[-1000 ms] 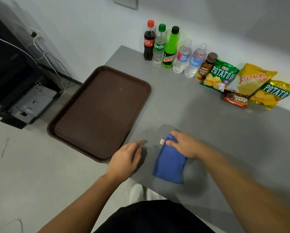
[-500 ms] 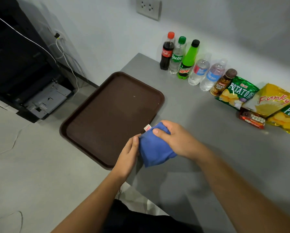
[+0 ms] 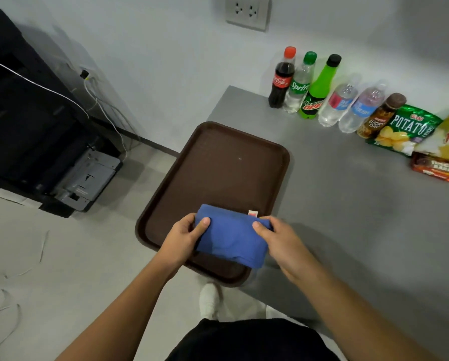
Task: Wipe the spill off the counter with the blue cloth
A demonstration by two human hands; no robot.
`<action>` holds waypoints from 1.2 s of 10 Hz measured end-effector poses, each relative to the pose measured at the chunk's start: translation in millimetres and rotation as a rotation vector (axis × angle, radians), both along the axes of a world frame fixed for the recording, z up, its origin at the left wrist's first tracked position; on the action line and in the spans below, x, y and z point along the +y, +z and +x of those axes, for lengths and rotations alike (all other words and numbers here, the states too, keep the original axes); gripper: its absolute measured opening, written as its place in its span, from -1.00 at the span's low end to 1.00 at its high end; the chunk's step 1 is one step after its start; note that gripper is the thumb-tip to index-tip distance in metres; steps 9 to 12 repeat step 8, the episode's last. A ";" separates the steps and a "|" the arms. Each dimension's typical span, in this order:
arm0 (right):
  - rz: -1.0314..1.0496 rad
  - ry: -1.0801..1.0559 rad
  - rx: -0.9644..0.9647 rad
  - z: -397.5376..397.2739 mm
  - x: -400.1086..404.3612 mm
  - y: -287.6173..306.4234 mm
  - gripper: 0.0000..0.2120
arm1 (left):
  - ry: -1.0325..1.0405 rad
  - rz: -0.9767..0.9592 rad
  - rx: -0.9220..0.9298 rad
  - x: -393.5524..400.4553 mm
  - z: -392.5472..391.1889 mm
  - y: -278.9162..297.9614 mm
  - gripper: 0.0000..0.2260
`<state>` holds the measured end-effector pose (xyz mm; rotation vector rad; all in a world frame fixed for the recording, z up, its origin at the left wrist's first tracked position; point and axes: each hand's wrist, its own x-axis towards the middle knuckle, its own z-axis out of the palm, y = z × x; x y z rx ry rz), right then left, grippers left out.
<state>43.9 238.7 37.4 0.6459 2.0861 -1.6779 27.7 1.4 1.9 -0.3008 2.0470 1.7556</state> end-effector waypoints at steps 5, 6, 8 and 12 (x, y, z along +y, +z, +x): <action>0.459 0.132 0.025 38.5 -43.8 -23.4 -0.90 | -0.391 -0.471 0.100 -45.0 -11.5 -23.5 -0.83; 0.631 0.211 0.091 37.0 -45.0 -28.9 -0.85 | -0.424 -0.559 0.206 -46.9 -10.9 -27.3 -0.82; 0.754 0.244 0.142 38.4 -42.4 -33.4 -0.77 | -0.304 -0.658 0.319 -48.4 -7.2 -29.5 -0.52; 0.754 0.244 0.142 38.4 -42.4 -33.4 -0.77 | -0.304 -0.658 0.319 -48.4 -7.2 -29.5 -0.52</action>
